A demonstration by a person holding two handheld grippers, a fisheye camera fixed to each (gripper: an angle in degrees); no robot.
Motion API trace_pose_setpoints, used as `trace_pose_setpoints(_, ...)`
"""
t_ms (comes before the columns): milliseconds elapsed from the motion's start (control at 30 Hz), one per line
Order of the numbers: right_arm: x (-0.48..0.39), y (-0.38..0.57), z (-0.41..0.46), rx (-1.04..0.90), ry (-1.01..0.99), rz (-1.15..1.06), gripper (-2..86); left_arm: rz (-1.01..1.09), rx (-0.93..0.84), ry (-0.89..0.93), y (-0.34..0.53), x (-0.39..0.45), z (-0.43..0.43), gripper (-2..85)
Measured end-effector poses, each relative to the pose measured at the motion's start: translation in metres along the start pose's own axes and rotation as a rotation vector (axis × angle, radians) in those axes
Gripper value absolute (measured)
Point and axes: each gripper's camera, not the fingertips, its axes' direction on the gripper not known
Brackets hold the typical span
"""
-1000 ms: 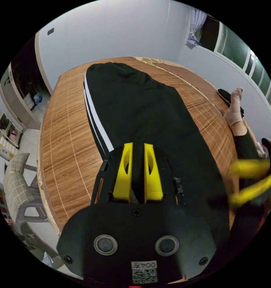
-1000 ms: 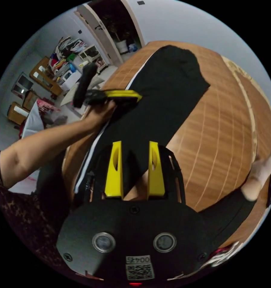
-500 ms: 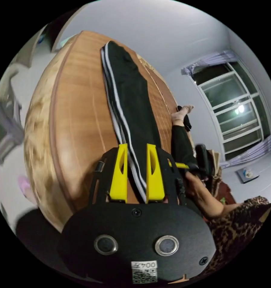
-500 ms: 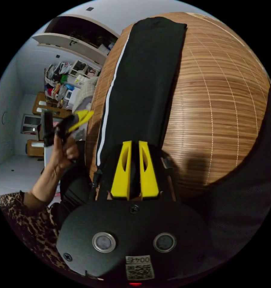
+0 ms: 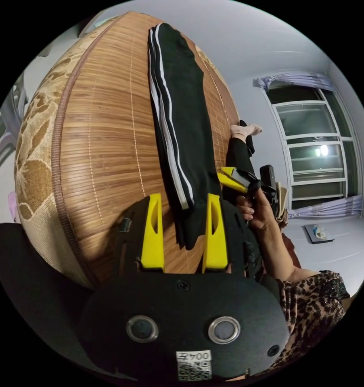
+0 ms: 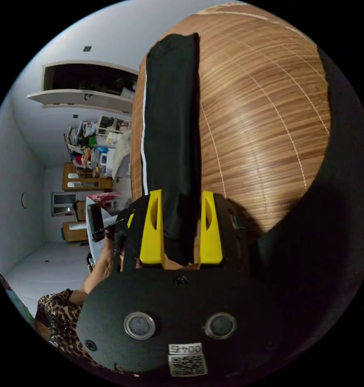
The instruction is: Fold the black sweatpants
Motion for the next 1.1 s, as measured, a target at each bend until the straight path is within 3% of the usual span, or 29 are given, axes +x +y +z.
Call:
trace_pose_setpoints(533, -0.034, 0.112, 0.075, -0.349, -0.029, -0.001, 12.7, 0.017, -0.201, 0.119, 0.062, -0.021, -0.002, 12.7)
trace_pose_setpoints(700, -0.054, 0.151, 0.103, -0.375, 0.021, -0.001, 10.0, 0.011, -0.237, 0.141, 0.074, -0.029, -0.003, 8.8)
trace_pose_setpoints(867, -0.093, 0.198, 0.122, -0.305, 0.114, -0.081, 10.2, 0.016, -0.267, 0.152, 0.088, -0.029, -0.01, 4.3)
trace_pose_setpoints(1033, -0.183, 0.3, 0.11, 0.139, 0.275, -0.463, 14.5, -0.064, -0.212, 0.32, 0.106, -0.043, -0.028, 3.4)
trace_pose_setpoints(1100, -0.212, 0.339, 0.125, 0.187, 0.336, -0.617, 16.9, -0.083, -0.194, 0.375, 0.11, -0.046, -0.032, 3.4)
